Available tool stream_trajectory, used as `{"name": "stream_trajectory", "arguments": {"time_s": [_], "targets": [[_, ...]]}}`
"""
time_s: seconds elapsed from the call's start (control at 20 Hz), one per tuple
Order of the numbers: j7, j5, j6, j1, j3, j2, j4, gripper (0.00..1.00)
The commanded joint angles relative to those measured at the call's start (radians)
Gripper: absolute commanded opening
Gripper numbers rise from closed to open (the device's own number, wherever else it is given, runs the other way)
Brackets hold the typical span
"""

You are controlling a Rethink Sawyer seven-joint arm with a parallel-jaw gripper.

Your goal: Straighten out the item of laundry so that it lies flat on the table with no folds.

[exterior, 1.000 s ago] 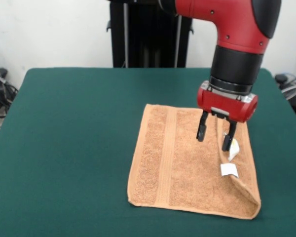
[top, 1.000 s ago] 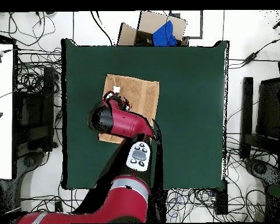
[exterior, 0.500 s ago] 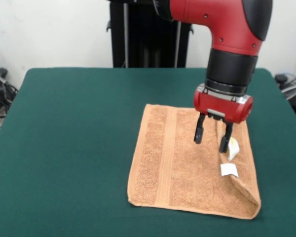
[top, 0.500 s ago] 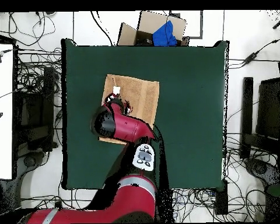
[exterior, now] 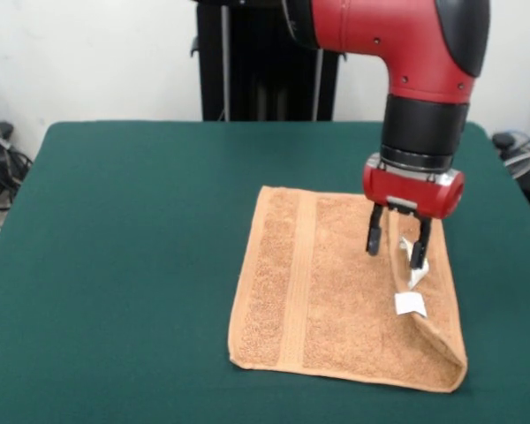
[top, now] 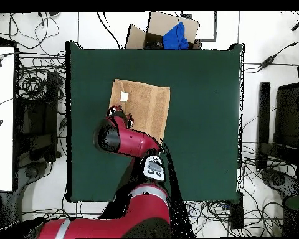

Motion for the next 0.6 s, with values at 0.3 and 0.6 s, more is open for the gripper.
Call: {"name": "stream_trajectory", "arguments": {"time_s": [0.3, 0.6], "targets": [[0.233, -0.056, -0.122, 0.001, 0.159, -0.003, 0.157, 1.0], [0.246, -0.057, -0.175, 0.009, 0.177, 0.014, 0.181, 1.0]]}}
